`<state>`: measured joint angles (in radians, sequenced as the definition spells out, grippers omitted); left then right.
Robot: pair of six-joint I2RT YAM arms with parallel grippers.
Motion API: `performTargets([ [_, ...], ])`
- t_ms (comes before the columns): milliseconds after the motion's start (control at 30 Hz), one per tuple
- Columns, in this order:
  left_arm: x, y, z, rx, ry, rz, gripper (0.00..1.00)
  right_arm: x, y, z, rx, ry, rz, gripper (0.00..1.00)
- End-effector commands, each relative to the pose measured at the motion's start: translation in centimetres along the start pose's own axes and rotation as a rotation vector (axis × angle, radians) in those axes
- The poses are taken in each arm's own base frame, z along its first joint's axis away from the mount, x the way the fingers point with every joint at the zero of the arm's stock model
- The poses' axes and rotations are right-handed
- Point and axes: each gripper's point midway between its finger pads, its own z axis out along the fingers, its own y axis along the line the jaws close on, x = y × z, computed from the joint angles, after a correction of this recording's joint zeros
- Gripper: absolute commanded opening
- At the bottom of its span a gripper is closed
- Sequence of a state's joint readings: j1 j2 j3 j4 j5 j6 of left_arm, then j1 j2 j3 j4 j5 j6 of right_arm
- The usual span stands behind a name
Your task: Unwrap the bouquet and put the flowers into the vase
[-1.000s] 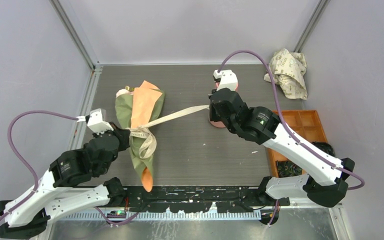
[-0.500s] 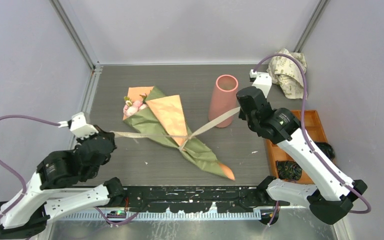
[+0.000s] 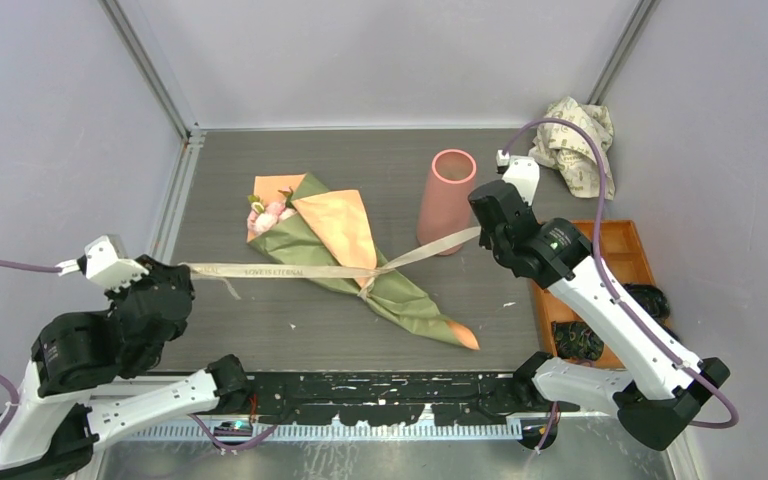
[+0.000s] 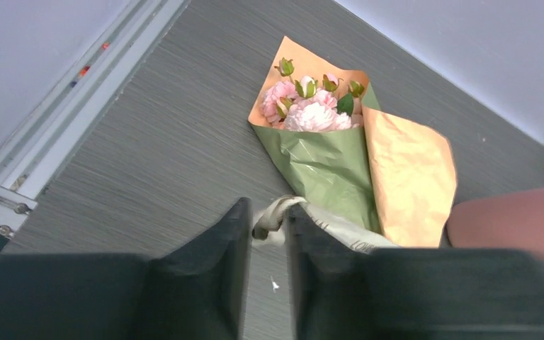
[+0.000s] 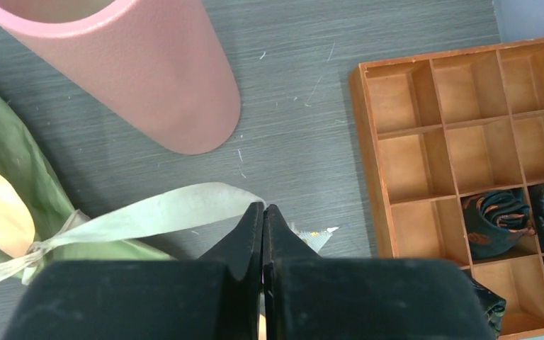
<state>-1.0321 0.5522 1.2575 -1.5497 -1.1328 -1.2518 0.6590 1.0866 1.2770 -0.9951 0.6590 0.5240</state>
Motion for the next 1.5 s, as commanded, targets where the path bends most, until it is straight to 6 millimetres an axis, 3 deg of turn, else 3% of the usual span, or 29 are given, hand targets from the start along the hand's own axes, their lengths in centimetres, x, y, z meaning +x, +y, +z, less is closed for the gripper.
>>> performTargets([
  [0, -1.2, -0.3, 0.1, 0.005, -0.052, -0.009, 0.40, 0.2, -0.1, -0.7, -0.026, 0.007, 0.029, 0.07],
  [67, -1.5, -1.4, 0.2, 0.021, -0.057, 0.023, 0.58, 0.7, -0.2, -0.8, -0.037, 0.018, 0.030, 0.16],
  [167, -0.8, -4.9, 0.5, 0.095, -0.029, 0.103, 0.84, 1.4, 0.3, -1.1, -0.084, 0.038, 0.035, 0.40],
  [267, 2.0, -9.4, 1.1, 0.195, 0.045, 0.189, 0.89, 1.6, 1.8, -1.9, -0.181, 0.047, 0.058, 0.69],
  [400, 8.2, -14.9, 2.2, 0.327, 0.175, 0.257, 0.88, 1.4, 4.3, -3.2, -0.313, 0.035, 0.075, 0.81],
  [533, 15.3, -18.9, 3.6, 0.435, 0.281, 0.298, 0.83, 2.3, 7.8, -3.6, -0.463, 0.087, 0.106, 0.83],
  [667, 21.1, -21.0, 5.0, 0.484, 0.362, 0.343, 0.80, 4.2, 10.5, -2.9, -0.540, 0.163, 0.164, 0.82],
  [800, 24.5, -22.3, 5.6, 0.527, 0.427, 0.345, 0.85, 4.9, 10.9, -2.2, -0.542, 0.167, 0.176, 0.81],
  [1000, 27.4, -23.7, 6.8, 0.565, 0.457, 0.396, 0.86, 5.4, 10.8, -1.5, -0.519, 0.172, 0.155, 0.81],
  [1067, 28.4, -23.8, 7.5, 0.557, 0.470, 0.418, 0.84, 5.5, 10.8, -1.4, -0.514, 0.173, 0.156, 0.82],
  [1300, 32.5, -23.0, 8.8, 0.523, 0.566, 0.503, 0.56, 5.2, 10.6, -1.0, -0.495, 0.152, 0.151, 0.81],
  [1367, 33.2, -22.6, 8.8, 0.512, 0.588, 0.513, 0.48, 5.3, 10.8, -0.6, -0.486, 0.157, 0.145, 0.82],
  [1467, 32.9, -22.3, 8.1, 0.518, 0.611, 0.503, 0.27, 5.6, 11.6, 0.1, -0.481, 0.175, 0.138, 0.81],
])
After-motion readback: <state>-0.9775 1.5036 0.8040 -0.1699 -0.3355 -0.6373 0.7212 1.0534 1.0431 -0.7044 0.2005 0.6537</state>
